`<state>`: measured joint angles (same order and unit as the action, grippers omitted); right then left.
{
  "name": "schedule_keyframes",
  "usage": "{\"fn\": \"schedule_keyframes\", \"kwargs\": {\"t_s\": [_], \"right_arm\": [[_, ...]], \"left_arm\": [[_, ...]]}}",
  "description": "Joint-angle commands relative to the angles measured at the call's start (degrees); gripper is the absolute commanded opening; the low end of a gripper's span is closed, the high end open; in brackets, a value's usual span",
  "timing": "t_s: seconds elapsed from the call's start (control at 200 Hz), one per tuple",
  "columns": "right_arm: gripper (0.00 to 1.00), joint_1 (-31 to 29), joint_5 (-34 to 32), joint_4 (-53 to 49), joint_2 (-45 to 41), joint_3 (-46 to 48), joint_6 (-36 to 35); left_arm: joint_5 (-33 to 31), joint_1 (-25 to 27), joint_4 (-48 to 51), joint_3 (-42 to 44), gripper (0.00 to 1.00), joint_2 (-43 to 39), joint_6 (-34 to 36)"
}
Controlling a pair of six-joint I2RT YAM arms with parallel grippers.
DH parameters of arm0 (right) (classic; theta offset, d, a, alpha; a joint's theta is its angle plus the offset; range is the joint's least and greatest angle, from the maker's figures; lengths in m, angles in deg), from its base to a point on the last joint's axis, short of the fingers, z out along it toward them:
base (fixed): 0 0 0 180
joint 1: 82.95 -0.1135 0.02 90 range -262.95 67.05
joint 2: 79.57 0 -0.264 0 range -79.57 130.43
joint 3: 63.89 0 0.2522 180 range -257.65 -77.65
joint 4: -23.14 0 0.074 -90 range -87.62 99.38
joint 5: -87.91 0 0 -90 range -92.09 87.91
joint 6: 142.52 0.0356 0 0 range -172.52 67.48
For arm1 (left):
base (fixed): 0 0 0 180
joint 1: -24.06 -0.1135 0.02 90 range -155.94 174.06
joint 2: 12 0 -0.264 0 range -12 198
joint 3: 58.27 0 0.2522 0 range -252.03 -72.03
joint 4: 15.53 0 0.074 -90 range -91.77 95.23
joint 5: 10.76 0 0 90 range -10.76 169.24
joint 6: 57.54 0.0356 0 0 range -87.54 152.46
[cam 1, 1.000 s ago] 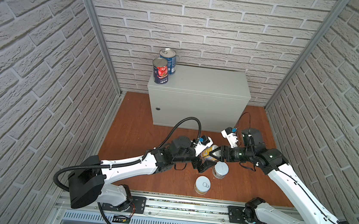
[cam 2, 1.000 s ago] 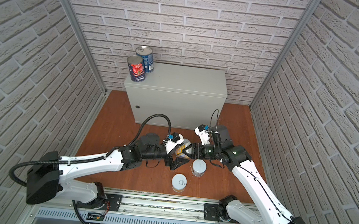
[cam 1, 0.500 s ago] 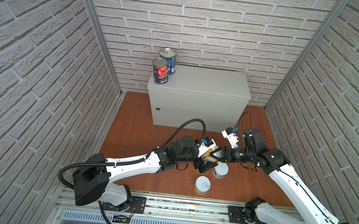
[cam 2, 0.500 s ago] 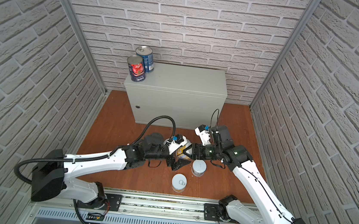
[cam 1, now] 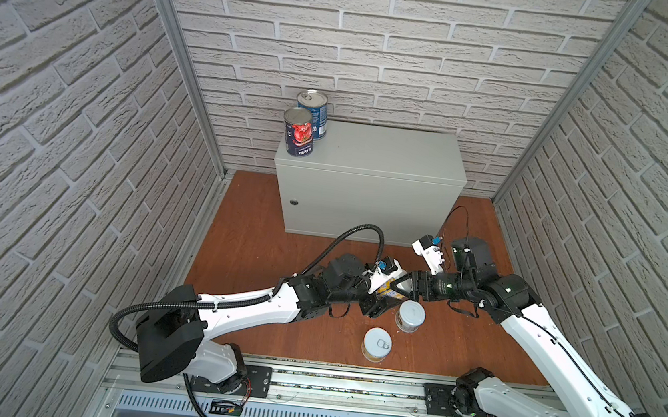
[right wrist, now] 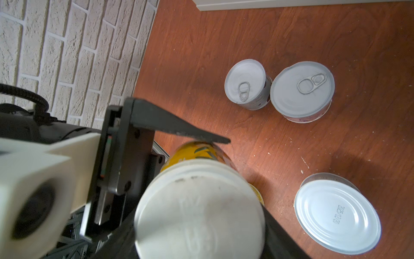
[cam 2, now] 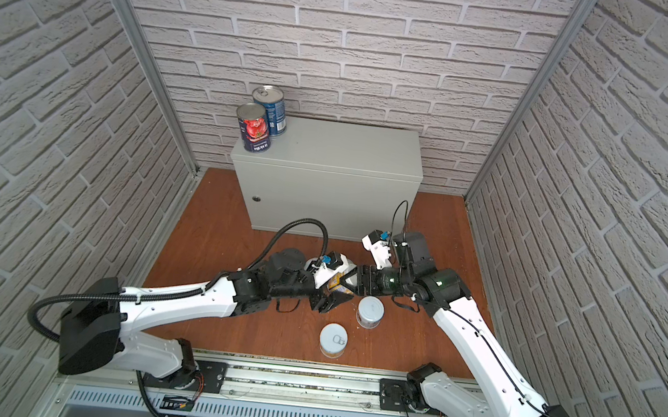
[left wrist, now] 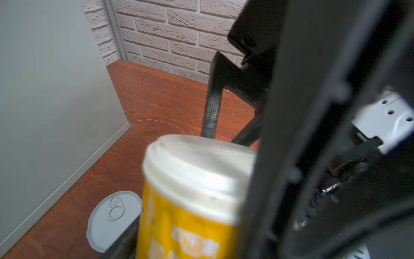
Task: Place and organize the canned foods onto the counter
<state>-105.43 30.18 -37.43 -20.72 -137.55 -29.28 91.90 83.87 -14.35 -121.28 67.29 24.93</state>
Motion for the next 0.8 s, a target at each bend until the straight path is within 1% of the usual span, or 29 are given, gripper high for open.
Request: {"fn": "schedule_keyframes", "kwargs": {"t_s": [0.0, 0.215, 0.315, 0.4, 0.485, 0.56, 0.715, 0.795], "right_arm": [[0.44, 0.2, 2.2, 2.2, -0.6, -1.9, -1.2], [0.45, 0.2, 1.4, 2.0, -1.3, -1.1, -1.5], [0.46, 0.2, 1.4, 2.3, -1.4, -0.5, -1.4], [0.53, 0.2, 1.2, 2.4, -1.4, -0.3, -1.6], [0.67, 0.2, 1.0, 2.2, -1.5, -0.2, -1.8], [0.75, 0.2, 0.6, 1.9, -1.6, -0.4, -2.0], [0.84, 0.2, -0.6, 0.9, -2.8, -0.9, -2.4], [0.86, 0.2, -2.5, -0.1, -3.4, -1.1, -2.6]], "left_arm": [[-0.1, 0.2, -2.0, -2.0, 0.68, 1.0, -0.1], [-0.8, 0.2, -2.3, -2.7, 0.59, 1.5, -1.5], [-3.5, 0.2, -2.5, -2.7, 0.55, 1.4, -2.9], [-4.7, 0.2, -2.6, -2.6, 0.53, 1.1, -3.1], [-5.4, 0.2, -2.5, -2.6, 0.53, 0.9, -3.3], [-6.8, 0.2, -1.7, -3.2, 0.52, 1.0, -3.5], [-8.4, -0.5, 0.0, -5.7, 0.51, 2.6, -5.6], [-9.0, -0.8, -0.2, -6.3, 0.50, 3.0, -6.4]]}}
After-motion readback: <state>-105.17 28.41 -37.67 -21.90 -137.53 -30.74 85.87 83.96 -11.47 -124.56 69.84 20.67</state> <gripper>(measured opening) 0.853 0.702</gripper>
